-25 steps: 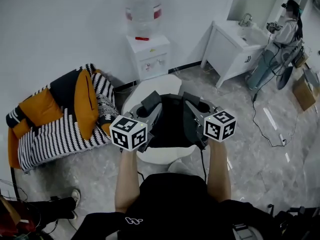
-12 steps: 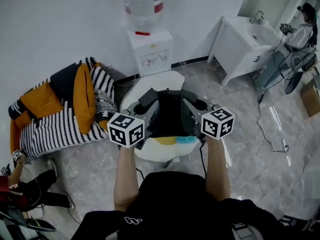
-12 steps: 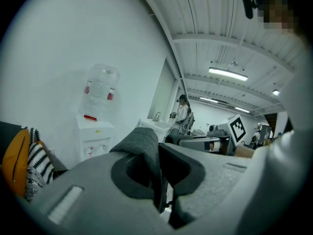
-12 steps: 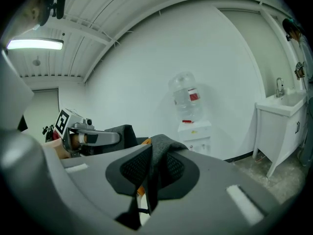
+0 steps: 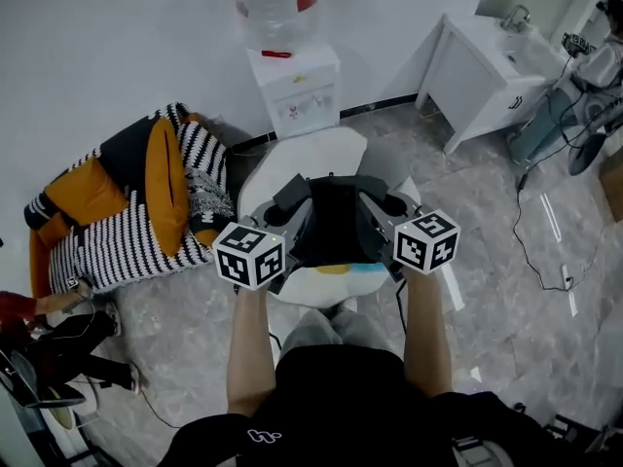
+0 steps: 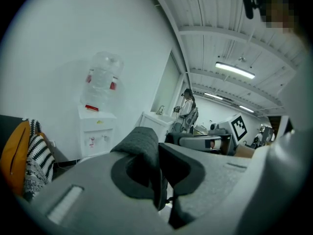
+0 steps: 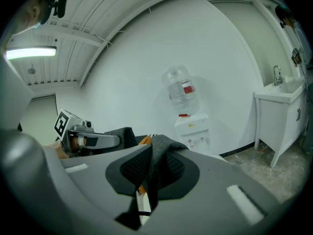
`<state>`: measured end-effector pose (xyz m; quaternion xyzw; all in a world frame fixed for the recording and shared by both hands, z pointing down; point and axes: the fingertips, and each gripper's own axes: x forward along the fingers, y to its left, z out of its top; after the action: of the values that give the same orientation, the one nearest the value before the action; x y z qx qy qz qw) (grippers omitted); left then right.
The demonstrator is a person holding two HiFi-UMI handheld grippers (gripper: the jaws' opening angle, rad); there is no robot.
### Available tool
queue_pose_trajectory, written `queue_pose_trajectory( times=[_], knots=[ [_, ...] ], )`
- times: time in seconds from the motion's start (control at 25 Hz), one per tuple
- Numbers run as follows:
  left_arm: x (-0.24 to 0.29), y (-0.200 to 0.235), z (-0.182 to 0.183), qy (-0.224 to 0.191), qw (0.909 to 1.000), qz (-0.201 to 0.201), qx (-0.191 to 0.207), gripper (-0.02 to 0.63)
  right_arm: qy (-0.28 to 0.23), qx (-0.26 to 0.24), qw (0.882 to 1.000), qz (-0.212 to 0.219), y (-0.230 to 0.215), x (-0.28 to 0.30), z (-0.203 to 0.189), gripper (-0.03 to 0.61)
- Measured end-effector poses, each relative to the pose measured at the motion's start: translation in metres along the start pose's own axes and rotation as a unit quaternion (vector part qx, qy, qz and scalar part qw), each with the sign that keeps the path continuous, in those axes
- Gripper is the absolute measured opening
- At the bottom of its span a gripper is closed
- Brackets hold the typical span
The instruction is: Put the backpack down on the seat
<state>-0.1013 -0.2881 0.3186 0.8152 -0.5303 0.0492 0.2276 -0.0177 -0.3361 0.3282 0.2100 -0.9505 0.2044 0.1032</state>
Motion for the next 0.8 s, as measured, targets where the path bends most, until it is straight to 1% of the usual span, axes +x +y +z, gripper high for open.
queue_pose_trajectory(
  times=[0.24,0.44,0.8],
  knots=[
    [0.015,0.023,-0.018,0.018,0.9996,-0.010,-0.019,0.029,0.024,0.024,0.999,-0.013,-0.013,0.023,-0.023,0.037],
    [0.025,0.043,-0.033,0.038,0.9989,-0.016,-0.023,0.029,0.042,0.036,0.998,-0.017,-0.022,0.041,-0.041,0.037],
    [0.046,0.083,-0.051,0.049,0.9978,-0.022,-0.038,0.029,0.066,0.040,0.997,-0.020,-0.046,0.081,-0.062,0.037]
  ],
)
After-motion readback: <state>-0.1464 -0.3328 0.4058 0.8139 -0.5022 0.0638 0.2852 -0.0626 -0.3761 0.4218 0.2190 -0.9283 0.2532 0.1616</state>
